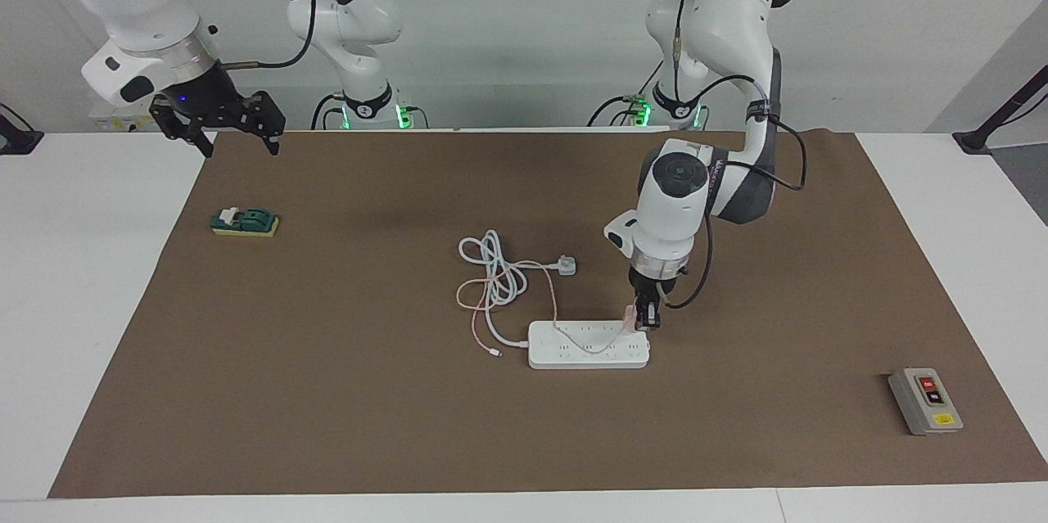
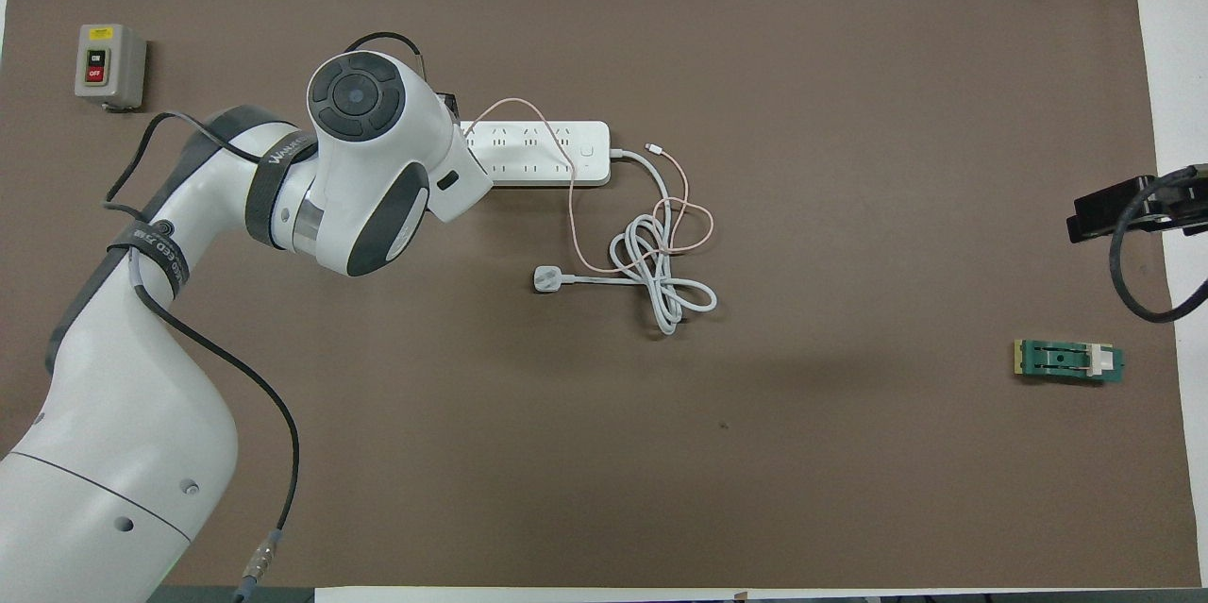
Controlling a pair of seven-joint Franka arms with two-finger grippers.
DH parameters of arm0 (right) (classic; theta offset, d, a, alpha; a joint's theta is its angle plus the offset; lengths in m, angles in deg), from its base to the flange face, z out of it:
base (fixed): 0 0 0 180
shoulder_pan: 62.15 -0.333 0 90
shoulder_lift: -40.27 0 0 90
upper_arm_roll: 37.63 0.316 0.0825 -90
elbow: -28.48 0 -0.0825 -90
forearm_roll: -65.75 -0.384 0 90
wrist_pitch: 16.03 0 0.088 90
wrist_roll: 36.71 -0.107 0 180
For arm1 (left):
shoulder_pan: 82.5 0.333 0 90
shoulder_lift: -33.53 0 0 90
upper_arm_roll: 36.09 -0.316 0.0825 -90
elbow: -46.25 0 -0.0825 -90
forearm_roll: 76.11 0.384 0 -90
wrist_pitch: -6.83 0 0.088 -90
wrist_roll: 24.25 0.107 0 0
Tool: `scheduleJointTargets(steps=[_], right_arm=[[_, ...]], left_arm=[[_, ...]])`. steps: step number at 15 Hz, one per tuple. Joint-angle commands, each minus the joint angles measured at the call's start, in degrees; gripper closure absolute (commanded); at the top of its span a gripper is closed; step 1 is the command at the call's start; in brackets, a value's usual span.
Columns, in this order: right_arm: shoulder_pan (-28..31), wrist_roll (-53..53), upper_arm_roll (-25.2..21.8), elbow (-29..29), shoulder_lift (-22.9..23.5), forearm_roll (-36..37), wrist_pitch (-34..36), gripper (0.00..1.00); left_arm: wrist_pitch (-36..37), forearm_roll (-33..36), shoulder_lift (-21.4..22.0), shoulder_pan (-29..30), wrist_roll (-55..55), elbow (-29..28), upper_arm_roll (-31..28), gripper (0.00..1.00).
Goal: Plug charger into power strip
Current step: 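Push the charger prongs into the power strip socket with the left gripper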
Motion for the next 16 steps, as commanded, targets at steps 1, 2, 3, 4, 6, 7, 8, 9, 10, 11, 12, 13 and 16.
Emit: scheduleJointTargets(steps=[1, 2, 3, 4, 6, 7, 8, 9, 10, 11, 12, 13, 16], right_arm=[[0.64, -0.49, 0.76, 0.94, -0.88, -1.04, -0.87, 0.0], [0.64, -0.49, 0.76, 0.94, -0.88, -1.04, -0.87, 0.0], [0.64, -0.49, 0.76, 0.86, -0.88, -1.04, -0.96, 0.0], [0.64, -0.49, 0.76, 0.94, -0.88, -1.04, -0.87, 0.0], [0.73, -0.49, 0.76, 0.94, -0.88, -1.04, -0.87, 0.0], [0.73, -0.49, 0.76, 0.94, -0.88, -1.04, -0.87, 0.0], [0.64, -0.49, 0.76, 0.94, -0.88, -1.04, -0.87, 0.0], [0.64, -0.49, 0.76, 0.94, -0.88, -1.04, -0.87, 0.0], [0.64, -0.49, 0.76, 0.86, -0.88, -1.04, -0.87, 0.0], [0.64, -0.49, 0.76, 0.86, -0.88, -1.04, -0.87, 0.0], [0.64, -0.49, 0.76, 0.86, -0.88, -1.04, -0.87, 0.0], [0.64, -0.49, 0.76, 0.86, -0.88, -0.95, -0.96, 0.0], [0.73, -0.4, 0.76, 0.94, -0.88, -0.95, -0.61, 0.0]], left_arm=[[-0.3, -0.02, 1.24, -0.21, -2.74, -4.23, 0.01, 1.0], [-0.38, -0.1, 1.24, -0.21, -3.01, -4.23, 0.01, 1.0], [-0.64, -0.1, 1.24, -0.21, -3.1, -4.14, 0.01, 1.0], [-0.91, -0.1, 1.24, -0.21, -3.1, -4.14, 0.01, 1.0], [-1.61, -0.28, 1.15, -0.21, -3.1, -3.97, 0.1, 1.0], [-1.87, -0.37, 1.06, -0.21, -3.1, -3.88, 0.1, 1.0], [-2.14, -0.54, 0.97, -0.21, -3.1, -3.7, 0.01, 1.0], [-2.49, -0.63, 0.88, -0.21, -3.1, -3.61, 0.1, 1.0], [-3.19, -0.63, 0.71, -0.21, -3.1, -3.44, 0.01, 1.0], [-3.37, -0.54, 0.45, -0.21, -2.92, -2.92, 0.01, 1.0], [-3.37, -0.46, 0.27, -0.04, -2.75, -2.48, 0.01, 1.0], [-3.46, -0.28, 0.18, -0.04, -2.49, -2.47, 0.01, 1.0], [-3.81, -0.28, 0.18, 0.05, -2.31, -2.56, 0.01, 1.0]])
